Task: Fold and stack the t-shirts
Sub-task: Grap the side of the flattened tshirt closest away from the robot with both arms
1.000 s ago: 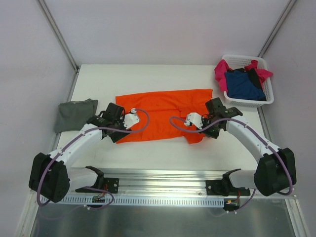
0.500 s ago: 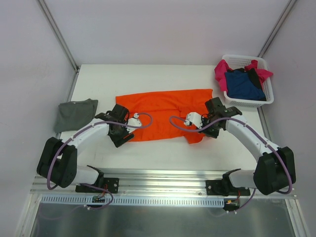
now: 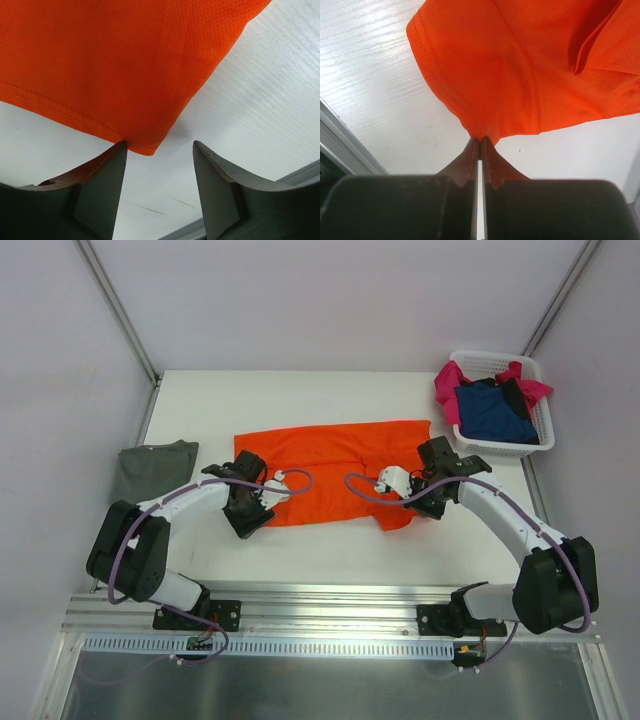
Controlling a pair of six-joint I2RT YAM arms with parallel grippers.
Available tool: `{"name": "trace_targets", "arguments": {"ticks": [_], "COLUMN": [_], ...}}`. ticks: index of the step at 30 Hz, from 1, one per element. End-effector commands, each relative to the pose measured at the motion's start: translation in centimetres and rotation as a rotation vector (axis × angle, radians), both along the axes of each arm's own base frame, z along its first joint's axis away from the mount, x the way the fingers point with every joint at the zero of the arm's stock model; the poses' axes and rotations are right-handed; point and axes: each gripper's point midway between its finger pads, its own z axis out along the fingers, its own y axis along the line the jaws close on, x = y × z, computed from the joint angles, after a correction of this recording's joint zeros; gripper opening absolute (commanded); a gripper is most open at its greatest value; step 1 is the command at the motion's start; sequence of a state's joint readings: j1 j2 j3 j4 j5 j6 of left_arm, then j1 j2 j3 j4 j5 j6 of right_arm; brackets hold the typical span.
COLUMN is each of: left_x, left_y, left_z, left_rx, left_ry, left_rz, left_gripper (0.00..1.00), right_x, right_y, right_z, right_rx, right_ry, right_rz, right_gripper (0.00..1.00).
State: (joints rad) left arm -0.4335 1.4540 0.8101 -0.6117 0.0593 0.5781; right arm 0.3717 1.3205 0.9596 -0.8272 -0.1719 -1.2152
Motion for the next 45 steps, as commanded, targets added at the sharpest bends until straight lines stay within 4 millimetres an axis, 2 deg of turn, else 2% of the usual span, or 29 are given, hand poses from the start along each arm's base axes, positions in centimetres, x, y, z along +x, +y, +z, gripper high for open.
{"name": "trace_targets", "arguments": {"ticks": [1,10,16,19,23,26,30,35,36,37,38,43,45], "left_x": [-0.6,-1.4,-1.5,-1.2,-0.3,0.6,0.8,0.9,0.9,0.8,0.9,0.7,0.8], "left_y": [-0.9,-1.0,-0.9,-0.6,0.0,0.3,0.5,0.2,0.2,0.2,0.2,0.7,0.9], "left_z": [0.0,-1.1,-1.4,-1.5,-1.5,-1.1,-1.0,-1.0,-1.0,-1.0,-0.9,-0.4,0.4], "left_rx": [-0.036,-0.044,-0.049,-0.049,-0.047,-0.060,-0.060,-0.075,-0.077,-0.076,-0.077,-0.063,-0.064], "left_ry": [0.026,0.076,0.093,0.089,0.082,0.068,0.065,0.072,0.072,0.073,0.070,0.046,0.017], "left_rz": [-0.006,-0.001,0.024,0.043,0.068,0.094,0.094,0.099,0.095,0.092,0.088,0.052,0.038], "left_gripper": [0.55,0.51,0.59,0.59,0.49,0.45,0.37,0.20,0.14,0.03,0.00,0.00,0.00], "right_x": [0.1,-0.1,-0.2,-0.3,0.0,0.0,0.2,0.3,0.4,0.4,0.3,0.7,1.1], "right_y": [0.0,-0.1,-0.1,-0.1,0.0,0.0,0.2,0.2,0.2,0.1,0.1,-0.2,-0.4], "right_z": [0.5,0.5,0.7,0.7,0.9,0.9,0.9,1.2,1.2,1.1,1.2,1.9,2.4], "right_rx": [0.019,0.025,0.032,0.038,0.044,0.041,0.050,0.051,0.050,0.047,0.047,0.057,0.069], "right_ry": [0.004,0.009,0.007,0.010,0.001,0.006,0.003,-0.004,-0.006,-0.006,-0.006,-0.028,-0.035], "right_rz": [-0.014,-0.026,-0.032,-0.038,-0.041,-0.042,-0.044,-0.043,-0.043,-0.044,-0.046,-0.071,-0.097], "right_gripper": [0.01,0.01,0.01,0.01,0.01,0.01,0.01,0.01,0.01,0.01,0.01,0.01,0.01]}}
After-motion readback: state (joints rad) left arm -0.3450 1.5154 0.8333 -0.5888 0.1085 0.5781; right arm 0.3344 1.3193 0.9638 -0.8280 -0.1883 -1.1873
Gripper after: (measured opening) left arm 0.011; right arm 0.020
